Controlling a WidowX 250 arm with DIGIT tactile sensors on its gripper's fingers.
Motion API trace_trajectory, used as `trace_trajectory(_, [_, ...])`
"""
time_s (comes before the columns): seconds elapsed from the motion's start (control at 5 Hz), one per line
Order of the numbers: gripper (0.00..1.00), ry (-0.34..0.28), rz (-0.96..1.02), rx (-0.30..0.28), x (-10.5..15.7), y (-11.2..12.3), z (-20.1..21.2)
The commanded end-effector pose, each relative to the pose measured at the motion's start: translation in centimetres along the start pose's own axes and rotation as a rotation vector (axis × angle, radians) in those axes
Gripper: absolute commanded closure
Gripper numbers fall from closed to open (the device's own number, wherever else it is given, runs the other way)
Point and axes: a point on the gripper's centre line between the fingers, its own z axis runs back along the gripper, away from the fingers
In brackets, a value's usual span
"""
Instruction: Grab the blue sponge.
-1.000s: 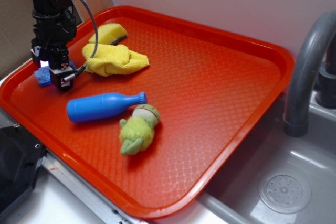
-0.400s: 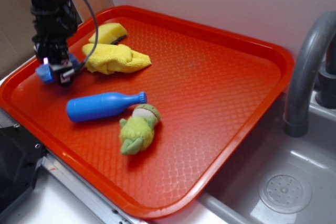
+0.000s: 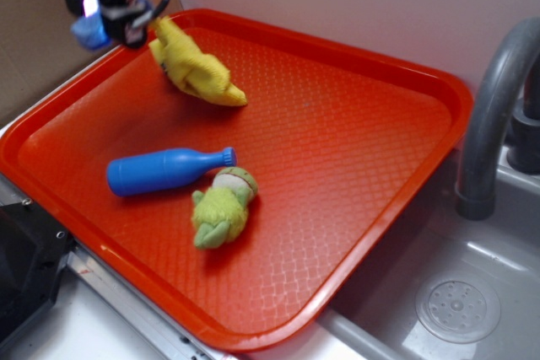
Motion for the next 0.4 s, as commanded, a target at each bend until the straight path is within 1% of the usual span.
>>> trace_trajectory(0.0, [1.00, -0.097, 0.114, -0.133, -1.79, -2.14, 6.49])
trace_trajectory(0.2, [1.00, -0.041, 0.090, -0.151, -1.49, -2.06, 6.01])
